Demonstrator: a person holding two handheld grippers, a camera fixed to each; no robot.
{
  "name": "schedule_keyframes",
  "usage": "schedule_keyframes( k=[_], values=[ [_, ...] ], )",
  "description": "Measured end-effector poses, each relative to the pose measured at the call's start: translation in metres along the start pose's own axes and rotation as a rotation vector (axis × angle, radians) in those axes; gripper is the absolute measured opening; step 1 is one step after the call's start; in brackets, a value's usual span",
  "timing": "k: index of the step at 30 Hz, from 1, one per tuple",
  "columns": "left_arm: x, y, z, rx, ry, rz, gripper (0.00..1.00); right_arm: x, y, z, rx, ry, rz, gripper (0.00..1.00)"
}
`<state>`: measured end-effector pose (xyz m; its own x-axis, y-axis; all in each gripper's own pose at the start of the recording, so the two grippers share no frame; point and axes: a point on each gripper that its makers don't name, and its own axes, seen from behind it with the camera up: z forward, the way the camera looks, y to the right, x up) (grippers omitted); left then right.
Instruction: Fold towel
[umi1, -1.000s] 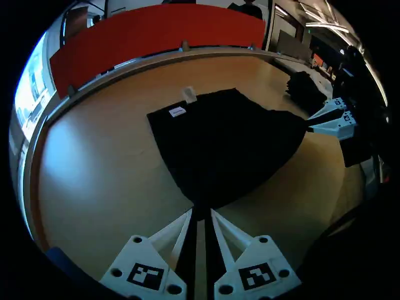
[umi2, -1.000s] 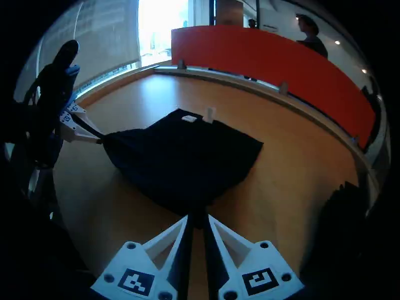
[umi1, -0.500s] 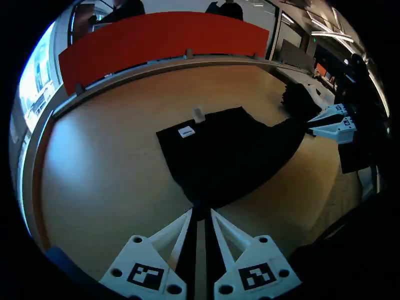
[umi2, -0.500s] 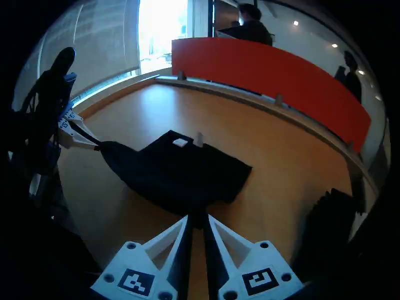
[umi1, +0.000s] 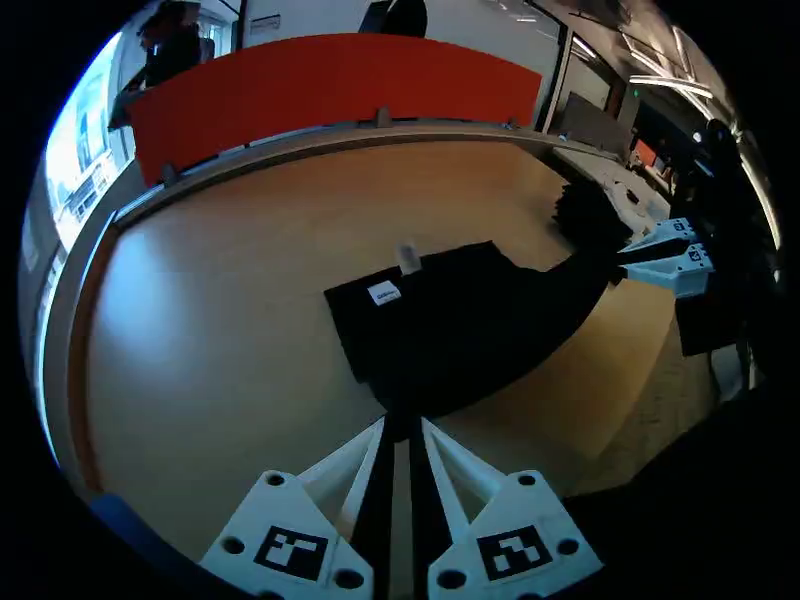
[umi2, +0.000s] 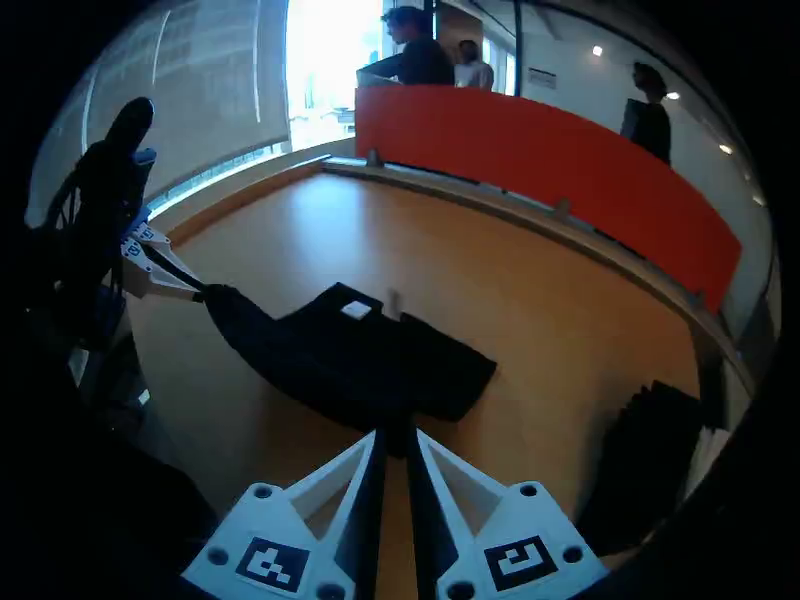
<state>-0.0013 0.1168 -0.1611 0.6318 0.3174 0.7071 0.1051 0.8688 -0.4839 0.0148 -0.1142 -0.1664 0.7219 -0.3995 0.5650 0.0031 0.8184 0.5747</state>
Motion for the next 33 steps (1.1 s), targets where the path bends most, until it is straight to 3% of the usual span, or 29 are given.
schedule_keyframes(
  k=[7,12,24,33],
  values=[
    [0.004,0.005,-0.014,-0.006,0.015,-0.015,0.10,0.001,-0.005,-0.012,0.004,0.000,-0.001,0.14],
    [0.003,0.005,-0.015,-0.005,0.016,-0.020,0.10,-0.002,-0.006,-0.013,0.006,-0.006,0.006,0.14],
    [0.024,-0.002,-0.002,0.009,0.050,-0.023,0.10,0.001,0.008,0.000,-0.011,-0.017,-0.008,0.14],
    [0.044,-0.014,0.019,0.026,0.069,-0.014,0.10,0.010,0.027,0.022,-0.030,-0.036,-0.021,0.14]
  ],
)
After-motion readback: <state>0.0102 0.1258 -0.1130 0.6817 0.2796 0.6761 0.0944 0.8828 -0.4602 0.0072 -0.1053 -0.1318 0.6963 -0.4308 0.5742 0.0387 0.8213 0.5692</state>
